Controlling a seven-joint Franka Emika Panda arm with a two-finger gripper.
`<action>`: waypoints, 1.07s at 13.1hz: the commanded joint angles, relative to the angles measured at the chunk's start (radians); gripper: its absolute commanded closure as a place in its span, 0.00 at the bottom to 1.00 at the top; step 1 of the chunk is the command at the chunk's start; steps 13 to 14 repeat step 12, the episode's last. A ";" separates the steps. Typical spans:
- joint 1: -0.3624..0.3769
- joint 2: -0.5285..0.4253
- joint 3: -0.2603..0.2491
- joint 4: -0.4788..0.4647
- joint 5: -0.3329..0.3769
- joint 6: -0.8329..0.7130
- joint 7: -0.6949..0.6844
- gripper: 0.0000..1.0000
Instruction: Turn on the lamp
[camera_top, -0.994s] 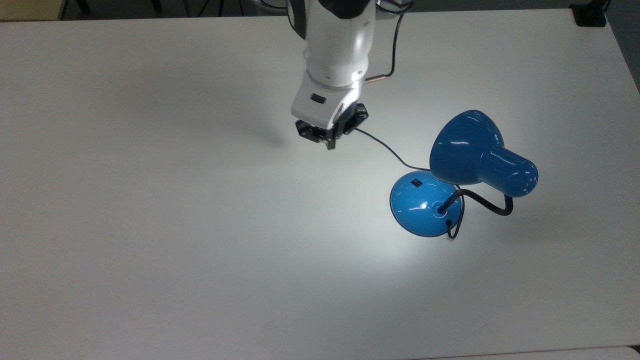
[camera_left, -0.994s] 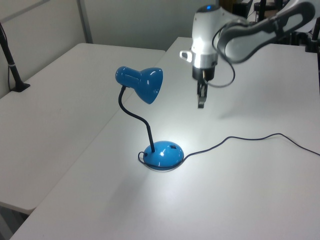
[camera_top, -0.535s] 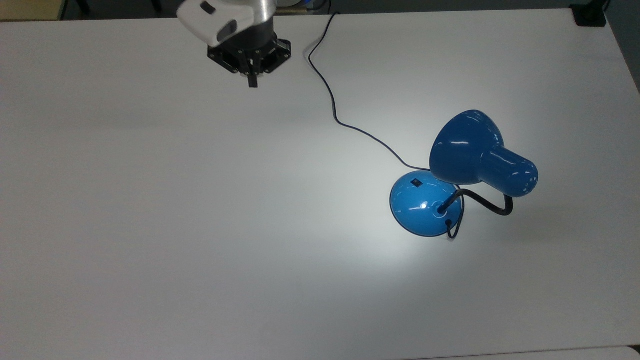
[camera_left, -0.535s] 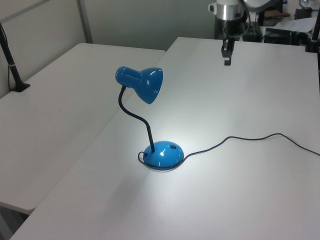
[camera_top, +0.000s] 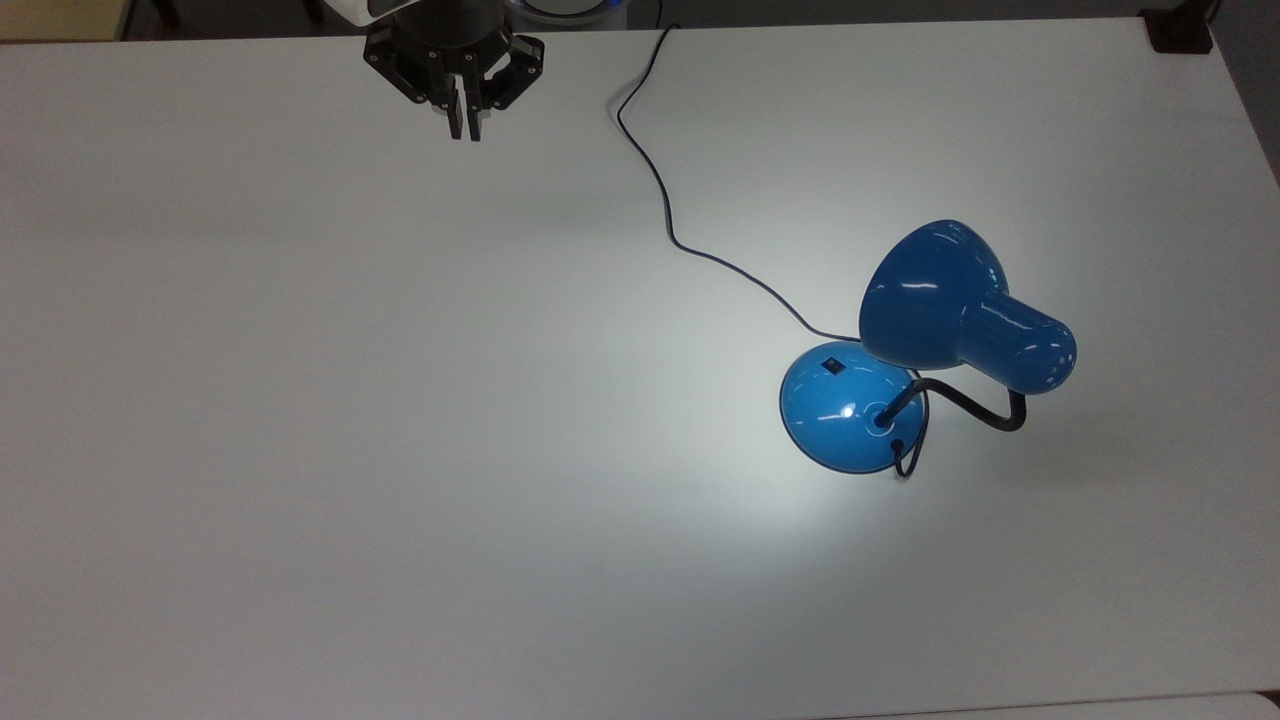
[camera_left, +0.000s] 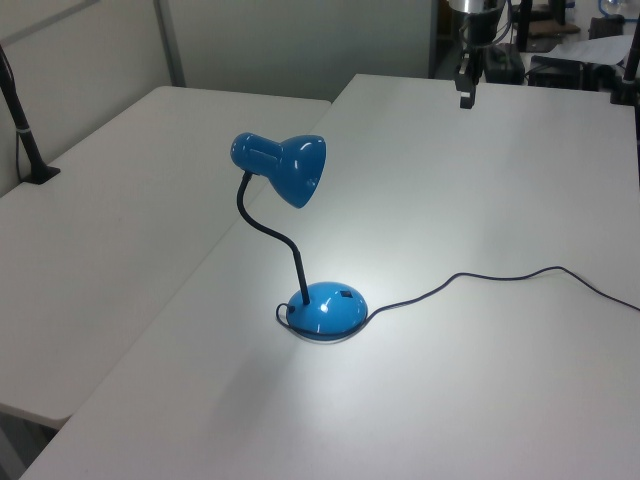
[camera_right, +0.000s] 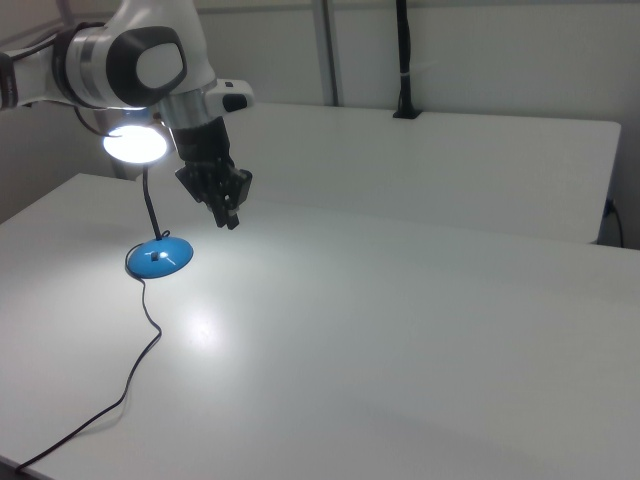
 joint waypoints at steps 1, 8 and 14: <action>0.002 -0.015 -0.001 0.010 -0.059 -0.035 0.019 0.19; 0.001 -0.026 -0.006 0.013 -0.059 -0.038 0.020 0.00; -0.004 -0.023 -0.013 0.041 -0.059 -0.080 0.006 0.00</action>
